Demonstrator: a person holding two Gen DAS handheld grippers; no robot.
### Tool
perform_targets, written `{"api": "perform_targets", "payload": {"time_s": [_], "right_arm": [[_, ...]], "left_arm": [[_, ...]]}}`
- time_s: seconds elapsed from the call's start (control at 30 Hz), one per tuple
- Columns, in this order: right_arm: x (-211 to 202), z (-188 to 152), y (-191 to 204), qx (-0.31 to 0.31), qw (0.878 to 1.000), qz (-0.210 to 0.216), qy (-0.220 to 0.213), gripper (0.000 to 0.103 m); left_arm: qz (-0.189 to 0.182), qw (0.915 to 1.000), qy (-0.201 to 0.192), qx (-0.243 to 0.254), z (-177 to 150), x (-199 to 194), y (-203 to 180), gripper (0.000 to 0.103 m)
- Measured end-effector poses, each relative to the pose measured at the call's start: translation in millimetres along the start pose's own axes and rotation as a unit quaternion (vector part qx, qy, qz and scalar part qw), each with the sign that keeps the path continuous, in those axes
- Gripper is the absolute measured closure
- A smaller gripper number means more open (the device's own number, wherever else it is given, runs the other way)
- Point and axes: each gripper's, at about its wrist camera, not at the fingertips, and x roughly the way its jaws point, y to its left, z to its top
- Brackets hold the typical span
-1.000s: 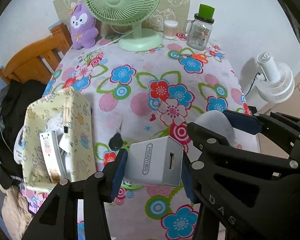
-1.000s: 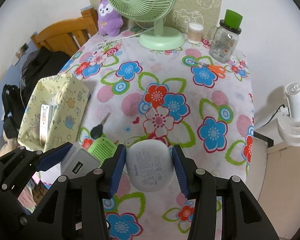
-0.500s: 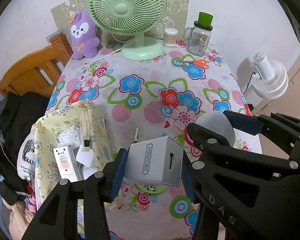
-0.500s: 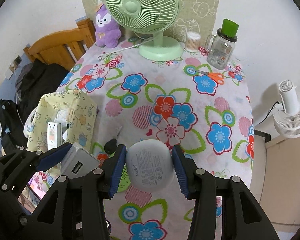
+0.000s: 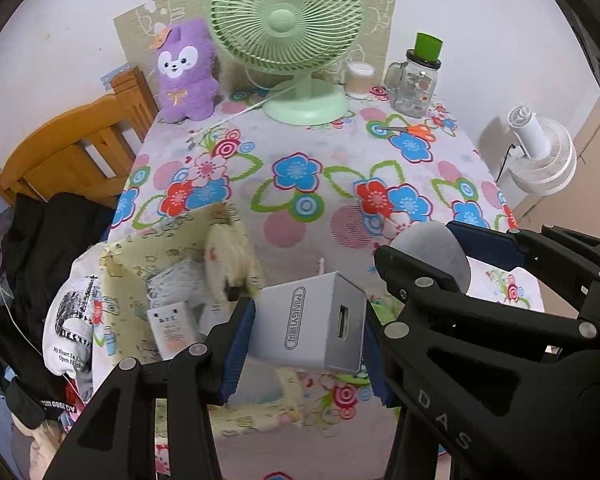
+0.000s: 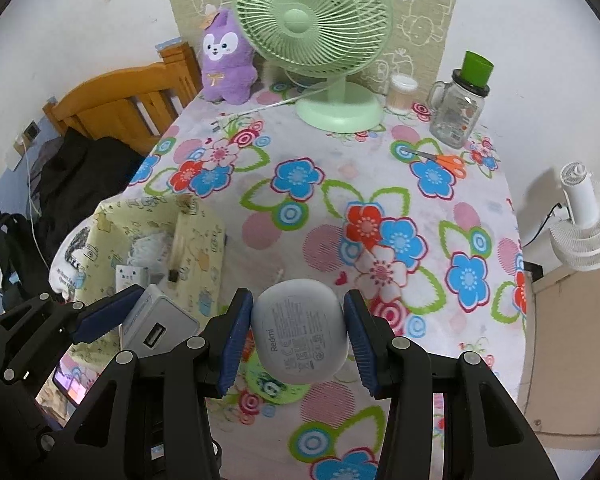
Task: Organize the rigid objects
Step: 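Carry the charger with the left tool toward the basket while the right tool carries the case, then lower the charger into the basket and open the left tool while the right tool releases the case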
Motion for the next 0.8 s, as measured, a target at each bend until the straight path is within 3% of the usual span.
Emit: {"api": "perform_targets", "payload": {"time_s": [0.8], "right_arm": [[38,8,73,-0.037,0.999,0.020,0.020,0.052]], "left_arm": [[0.006,0.9993,0.017,-0.032,-20,17,70,0.050]]}}
